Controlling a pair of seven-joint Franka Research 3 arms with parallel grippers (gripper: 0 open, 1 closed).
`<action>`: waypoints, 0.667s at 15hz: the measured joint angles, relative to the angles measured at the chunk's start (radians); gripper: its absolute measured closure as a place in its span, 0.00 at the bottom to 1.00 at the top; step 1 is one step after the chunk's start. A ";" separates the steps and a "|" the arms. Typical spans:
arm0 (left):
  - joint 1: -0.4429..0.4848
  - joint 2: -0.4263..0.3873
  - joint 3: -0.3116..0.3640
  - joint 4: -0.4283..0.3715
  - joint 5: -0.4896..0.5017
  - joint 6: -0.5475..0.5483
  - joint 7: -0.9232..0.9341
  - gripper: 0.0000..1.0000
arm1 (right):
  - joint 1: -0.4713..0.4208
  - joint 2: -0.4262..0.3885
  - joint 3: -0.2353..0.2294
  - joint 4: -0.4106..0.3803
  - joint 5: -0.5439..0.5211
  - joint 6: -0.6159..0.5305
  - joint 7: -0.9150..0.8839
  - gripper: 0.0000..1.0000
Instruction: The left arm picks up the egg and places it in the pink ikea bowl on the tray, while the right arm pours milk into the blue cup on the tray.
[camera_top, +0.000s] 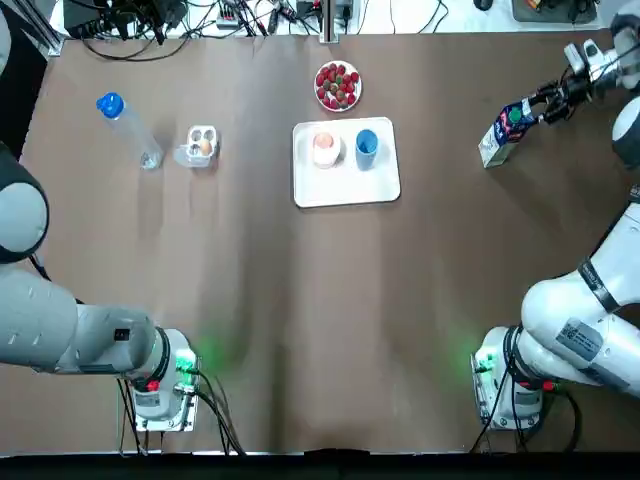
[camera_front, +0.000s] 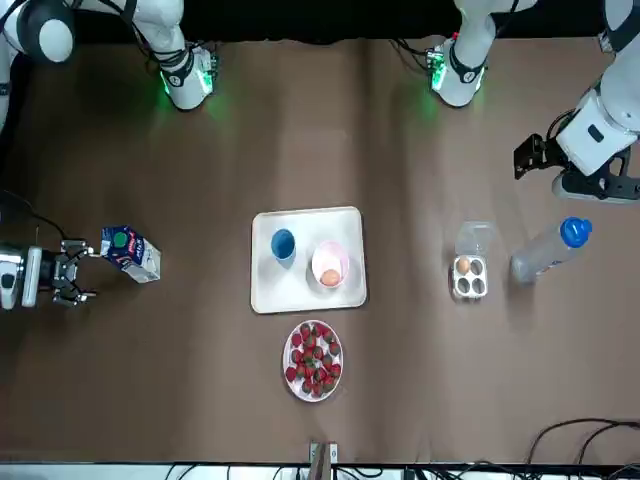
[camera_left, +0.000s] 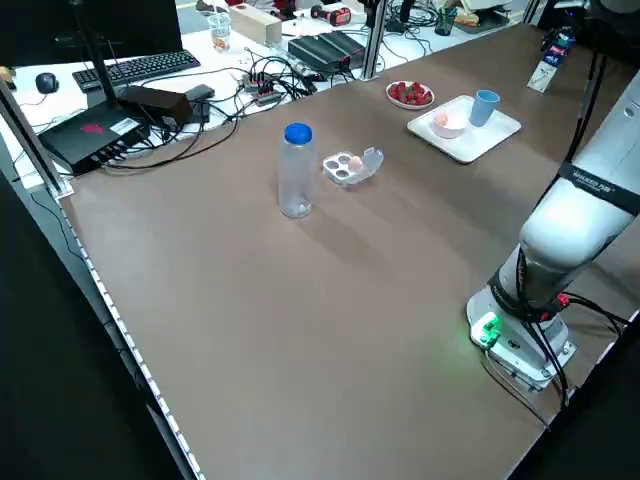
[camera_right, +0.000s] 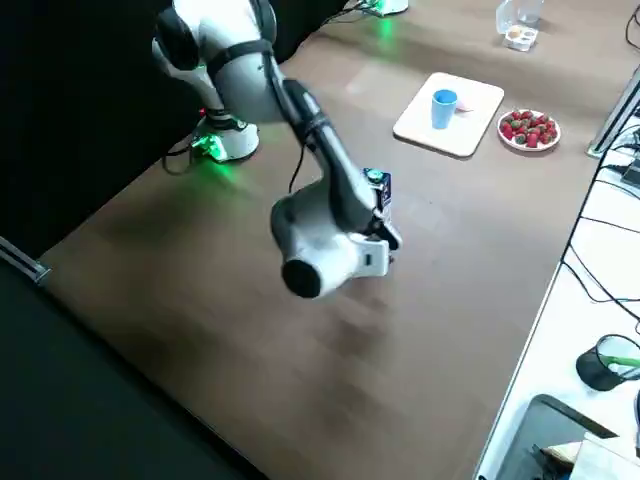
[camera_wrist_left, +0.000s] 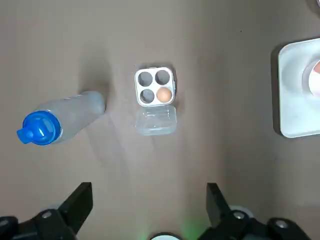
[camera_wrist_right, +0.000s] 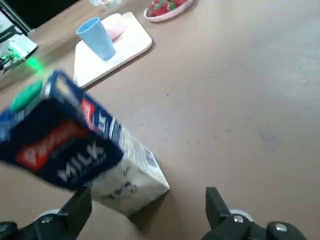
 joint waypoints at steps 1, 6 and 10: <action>0.000 0.000 0.000 0.000 0.000 0.000 0.000 0.00 | 0.020 -0.009 0.000 0.022 -0.024 -0.006 0.061 0.00; 0.000 0.000 0.000 0.000 0.000 0.000 0.000 0.00 | 0.133 -0.045 0.000 0.122 -0.151 -0.015 0.396 0.00; 0.000 0.000 0.000 0.000 0.000 0.000 0.000 0.00 | 0.192 -0.105 0.000 0.143 -0.231 -0.015 0.592 0.01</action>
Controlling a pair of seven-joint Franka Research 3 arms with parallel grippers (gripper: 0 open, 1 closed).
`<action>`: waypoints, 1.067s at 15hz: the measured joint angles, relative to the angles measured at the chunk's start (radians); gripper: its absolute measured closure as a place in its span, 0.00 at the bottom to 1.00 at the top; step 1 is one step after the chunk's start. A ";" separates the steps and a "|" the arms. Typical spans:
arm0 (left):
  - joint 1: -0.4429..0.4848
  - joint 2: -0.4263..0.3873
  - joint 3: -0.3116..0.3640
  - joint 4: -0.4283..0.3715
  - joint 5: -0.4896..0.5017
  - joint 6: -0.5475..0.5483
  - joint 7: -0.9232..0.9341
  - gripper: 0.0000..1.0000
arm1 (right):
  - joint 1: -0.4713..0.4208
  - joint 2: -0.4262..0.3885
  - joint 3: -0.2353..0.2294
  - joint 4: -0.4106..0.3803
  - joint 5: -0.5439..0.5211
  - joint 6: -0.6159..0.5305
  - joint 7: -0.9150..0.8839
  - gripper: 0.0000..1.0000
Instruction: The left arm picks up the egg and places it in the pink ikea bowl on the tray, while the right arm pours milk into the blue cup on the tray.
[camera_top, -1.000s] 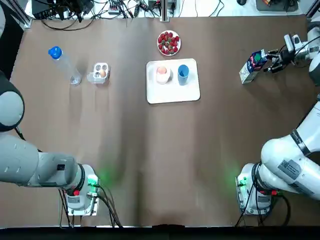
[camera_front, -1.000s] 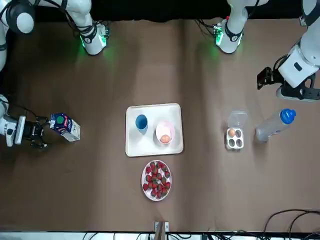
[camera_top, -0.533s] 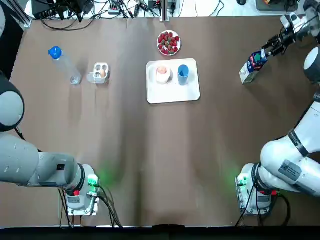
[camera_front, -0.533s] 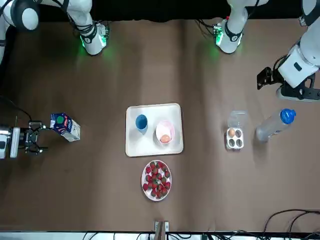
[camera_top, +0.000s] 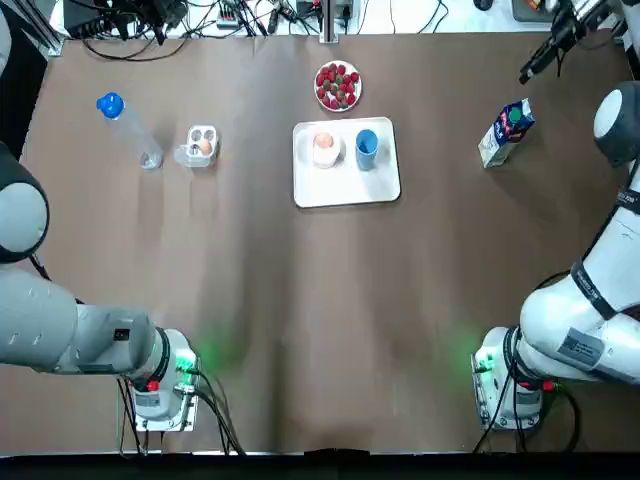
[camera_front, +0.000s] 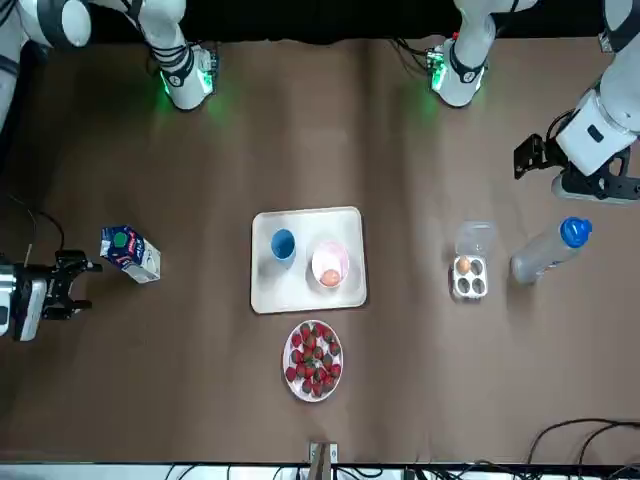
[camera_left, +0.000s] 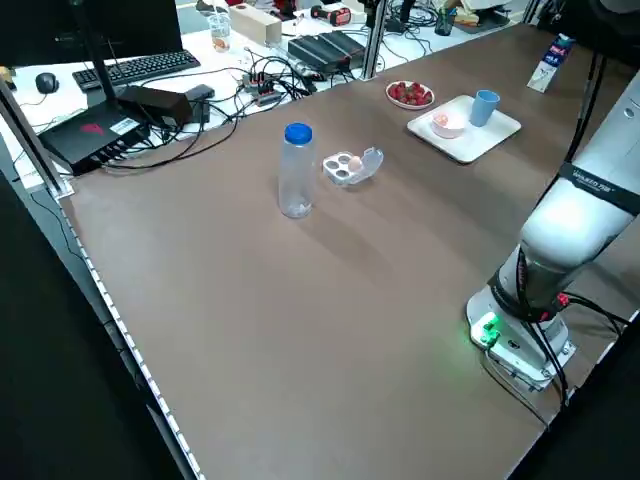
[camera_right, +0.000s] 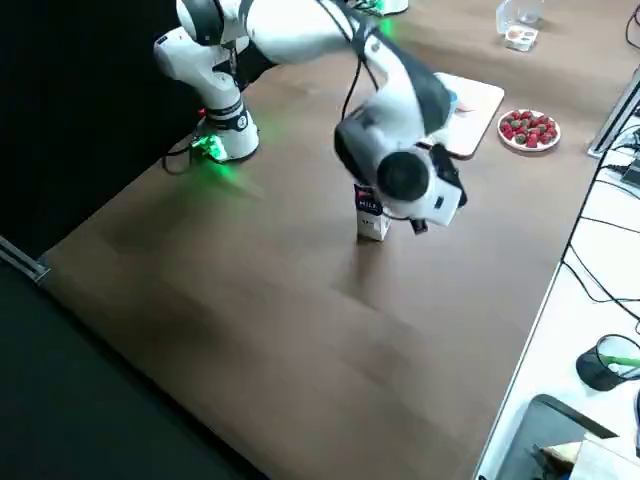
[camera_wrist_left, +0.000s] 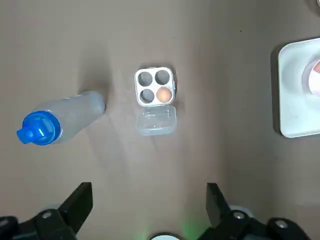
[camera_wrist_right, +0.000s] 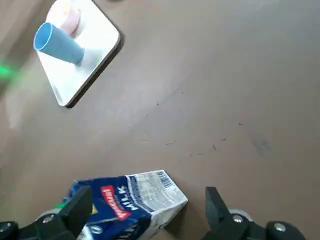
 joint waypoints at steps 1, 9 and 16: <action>0.000 0.000 0.000 0.000 0.000 0.000 0.000 0.00 | 0.016 -0.023 0.000 0.003 -0.026 0.000 0.057 0.01; -0.001 0.000 -0.001 -0.001 0.000 0.000 0.000 0.00 | 0.204 -0.195 0.002 0.006 -0.291 -0.007 0.630 0.00; -0.002 0.001 -0.005 -0.001 0.000 0.000 0.000 0.00 | 0.305 -0.366 0.004 0.005 -0.396 -0.028 1.026 0.00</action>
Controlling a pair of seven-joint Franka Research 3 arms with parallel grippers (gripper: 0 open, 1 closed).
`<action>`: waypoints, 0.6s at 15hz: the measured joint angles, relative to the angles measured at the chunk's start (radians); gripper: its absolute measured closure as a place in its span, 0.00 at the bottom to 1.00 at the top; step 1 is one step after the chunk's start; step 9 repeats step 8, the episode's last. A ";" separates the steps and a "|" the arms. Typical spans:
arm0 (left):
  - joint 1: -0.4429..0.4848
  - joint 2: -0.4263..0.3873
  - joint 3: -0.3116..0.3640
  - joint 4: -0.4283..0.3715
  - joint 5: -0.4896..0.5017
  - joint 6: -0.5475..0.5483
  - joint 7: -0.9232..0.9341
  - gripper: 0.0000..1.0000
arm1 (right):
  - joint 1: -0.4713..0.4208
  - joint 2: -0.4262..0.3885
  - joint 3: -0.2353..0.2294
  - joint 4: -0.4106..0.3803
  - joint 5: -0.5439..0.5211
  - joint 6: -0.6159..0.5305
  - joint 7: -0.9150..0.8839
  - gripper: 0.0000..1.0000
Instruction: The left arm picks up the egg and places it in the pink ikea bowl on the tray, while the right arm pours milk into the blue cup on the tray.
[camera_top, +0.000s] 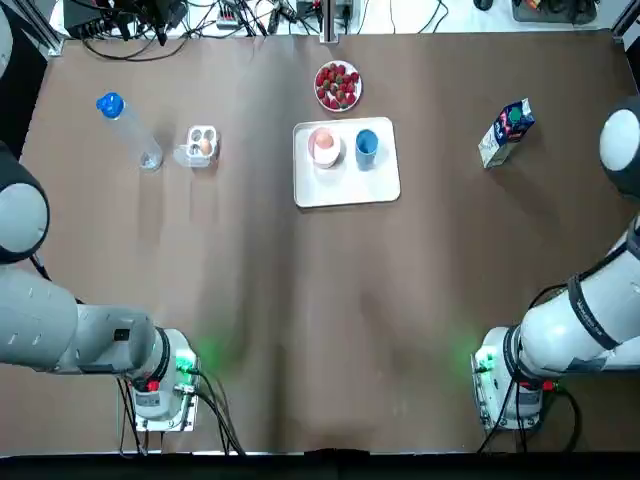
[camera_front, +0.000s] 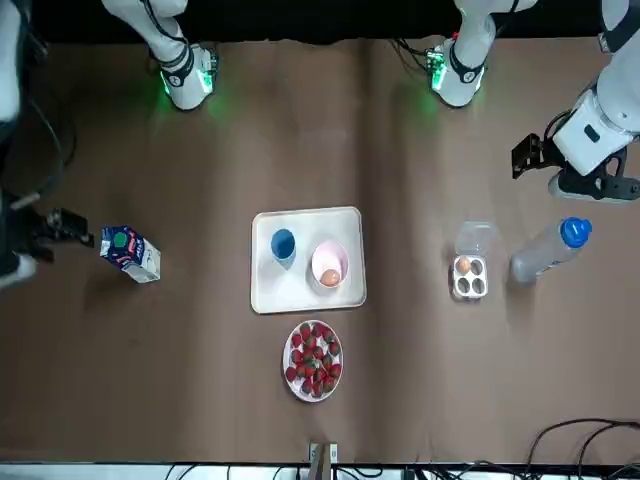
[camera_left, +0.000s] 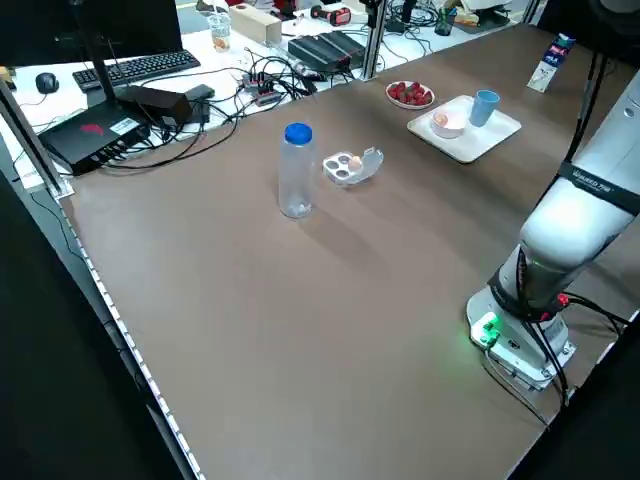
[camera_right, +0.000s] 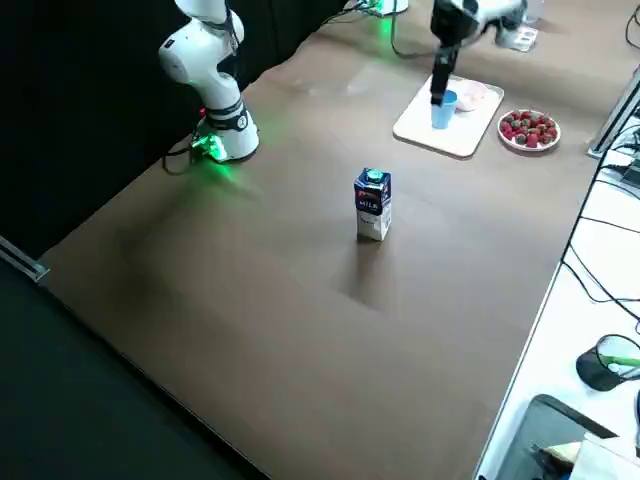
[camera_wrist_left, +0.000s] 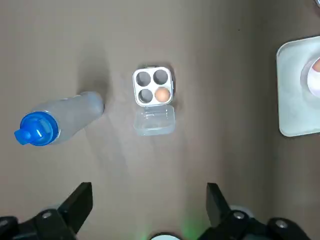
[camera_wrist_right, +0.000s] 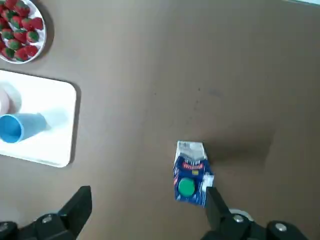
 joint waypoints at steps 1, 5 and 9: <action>0.000 0.000 -0.001 0.000 0.000 0.000 0.000 0.00 | 0.000 -0.050 -0.002 -0.003 0.000 -0.047 0.032 0.00; 0.000 0.000 -0.002 0.000 0.000 0.000 0.000 0.00 | -0.001 -0.091 -0.009 -0.015 -0.014 -0.146 0.065 0.00; 0.000 0.000 -0.002 0.000 0.000 0.000 0.000 0.00 | -0.003 -0.094 -0.013 -0.019 -0.095 -0.143 0.070 0.00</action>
